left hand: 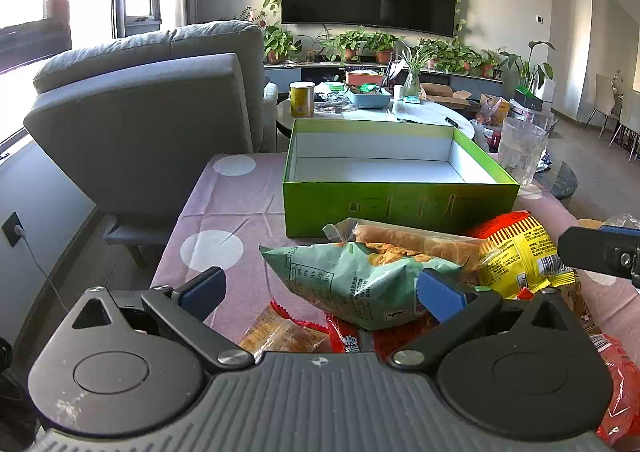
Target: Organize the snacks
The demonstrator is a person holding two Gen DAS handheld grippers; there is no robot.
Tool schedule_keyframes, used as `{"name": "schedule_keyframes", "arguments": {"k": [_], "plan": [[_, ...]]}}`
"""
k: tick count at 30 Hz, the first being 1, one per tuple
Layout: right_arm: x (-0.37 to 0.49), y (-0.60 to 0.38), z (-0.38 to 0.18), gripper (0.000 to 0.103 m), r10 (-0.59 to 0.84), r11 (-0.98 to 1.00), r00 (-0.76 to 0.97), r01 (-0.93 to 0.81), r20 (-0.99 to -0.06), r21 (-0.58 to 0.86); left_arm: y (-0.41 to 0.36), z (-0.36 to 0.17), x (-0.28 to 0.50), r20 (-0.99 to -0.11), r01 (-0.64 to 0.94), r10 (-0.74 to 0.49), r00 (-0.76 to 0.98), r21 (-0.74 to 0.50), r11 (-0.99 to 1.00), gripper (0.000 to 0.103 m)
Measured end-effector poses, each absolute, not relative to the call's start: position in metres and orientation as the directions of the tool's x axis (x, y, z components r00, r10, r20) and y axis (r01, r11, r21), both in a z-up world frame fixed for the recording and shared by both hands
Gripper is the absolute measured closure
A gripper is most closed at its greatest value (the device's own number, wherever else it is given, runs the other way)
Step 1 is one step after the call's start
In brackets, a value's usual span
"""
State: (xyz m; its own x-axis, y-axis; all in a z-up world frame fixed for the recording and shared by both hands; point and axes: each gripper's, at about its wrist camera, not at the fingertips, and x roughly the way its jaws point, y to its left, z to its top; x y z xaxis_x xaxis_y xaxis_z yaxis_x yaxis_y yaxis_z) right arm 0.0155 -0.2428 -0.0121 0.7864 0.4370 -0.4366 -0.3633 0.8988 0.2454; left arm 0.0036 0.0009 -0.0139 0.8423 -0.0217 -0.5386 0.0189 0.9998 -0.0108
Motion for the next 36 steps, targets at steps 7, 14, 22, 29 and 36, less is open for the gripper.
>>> {"name": "schedule_keyframes", "arguments": {"k": [7,14,22,29,36], "plan": [[0.0177,-0.2433,-0.0136,0.022,0.432,0.901,0.784,-0.352,-0.447,0.253,0.001,-0.014,0.0039,-0.54,0.02,-0.022,0.841,-0.009,1.0,0.001],[0.0183,-0.2422,-0.0139,0.022,0.431,0.901,0.781,-0.349,-0.451,0.257,0.0008,-0.0146,0.0042,-0.543,0.019,-0.02,0.839,-0.009,1.0,0.001],[0.0212,-0.2412,-0.0159,0.022,0.431,0.901,0.775,-0.348,-0.462,0.257,0.0022,-0.0163,0.0061,-0.547,0.018,-0.021,0.837,-0.01,1.0,0.001],[0.0231,-0.2406,-0.017,0.022,0.429,0.902,0.772,-0.343,-0.468,0.261,0.0043,-0.0183,0.0068,-0.552,0.013,-0.018,0.834,-0.013,1.0,0.001],[0.0242,-0.2395,-0.0193,0.022,0.429,0.902,0.767,-0.339,-0.477,0.266,0.0058,-0.0205,0.0082,-0.557,0.008,-0.015,0.83,-0.014,1.0,0.001]]}}
